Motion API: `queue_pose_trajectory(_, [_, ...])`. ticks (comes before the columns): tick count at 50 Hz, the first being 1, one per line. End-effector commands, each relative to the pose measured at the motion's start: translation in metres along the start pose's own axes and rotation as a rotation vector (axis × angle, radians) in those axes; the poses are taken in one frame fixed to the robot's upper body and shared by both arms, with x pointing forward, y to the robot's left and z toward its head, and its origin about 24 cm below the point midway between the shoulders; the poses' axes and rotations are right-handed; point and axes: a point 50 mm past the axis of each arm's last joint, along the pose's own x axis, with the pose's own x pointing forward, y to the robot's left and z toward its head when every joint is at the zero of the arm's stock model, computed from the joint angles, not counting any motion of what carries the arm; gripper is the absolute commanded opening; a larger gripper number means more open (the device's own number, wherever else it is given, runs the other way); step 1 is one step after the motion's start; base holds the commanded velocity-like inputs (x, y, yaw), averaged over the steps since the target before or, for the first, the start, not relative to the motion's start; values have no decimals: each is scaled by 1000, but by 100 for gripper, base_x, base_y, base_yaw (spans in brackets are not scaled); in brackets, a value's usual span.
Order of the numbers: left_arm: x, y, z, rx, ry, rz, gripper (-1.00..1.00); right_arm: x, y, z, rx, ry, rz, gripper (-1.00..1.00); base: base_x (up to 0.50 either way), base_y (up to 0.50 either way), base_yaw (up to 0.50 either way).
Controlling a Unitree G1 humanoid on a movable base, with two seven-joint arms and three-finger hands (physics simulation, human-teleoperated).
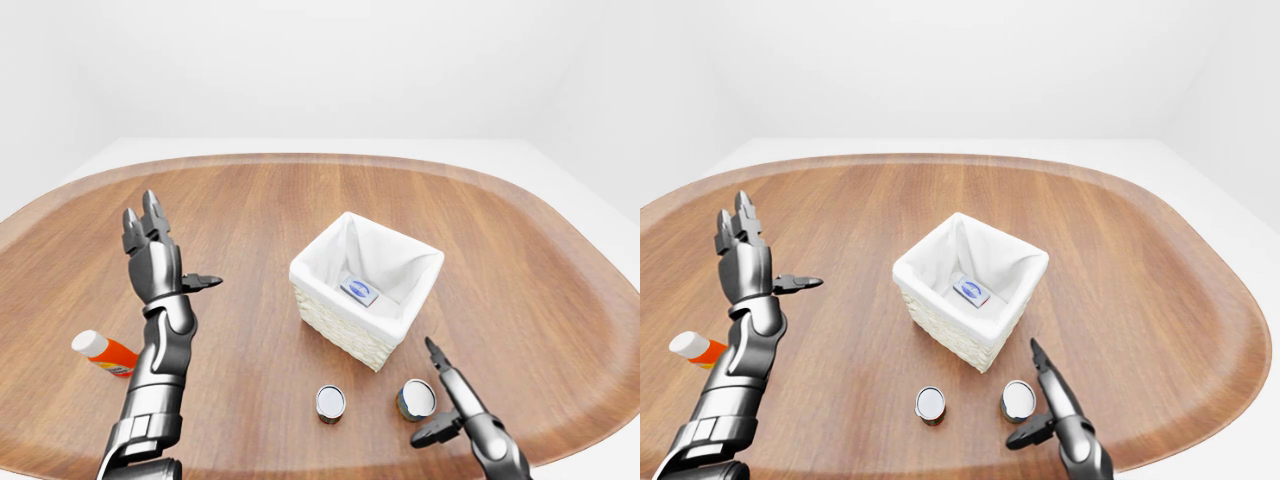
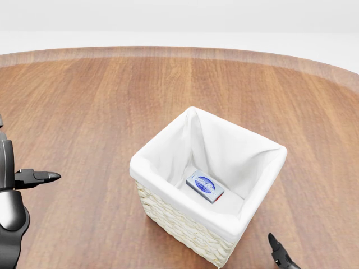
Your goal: Pick up the alphabet soup and the cream cheese box, and put them in the basket.
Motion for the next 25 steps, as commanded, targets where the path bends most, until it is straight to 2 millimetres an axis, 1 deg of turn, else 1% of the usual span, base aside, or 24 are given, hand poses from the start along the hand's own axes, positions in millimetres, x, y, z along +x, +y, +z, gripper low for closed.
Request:
queue_pose_trajectory(1, [0, -1, -1, 2, 6, 1, 100, 5, 3, 0, -4, 6, 20, 100, 0, 0, 0])
queue_pose_trajectory(25, [0, -2, -1, 6, 4, -3, 100, 11, 6, -5, -1, 29, 35, 100, 0, 0, 0])
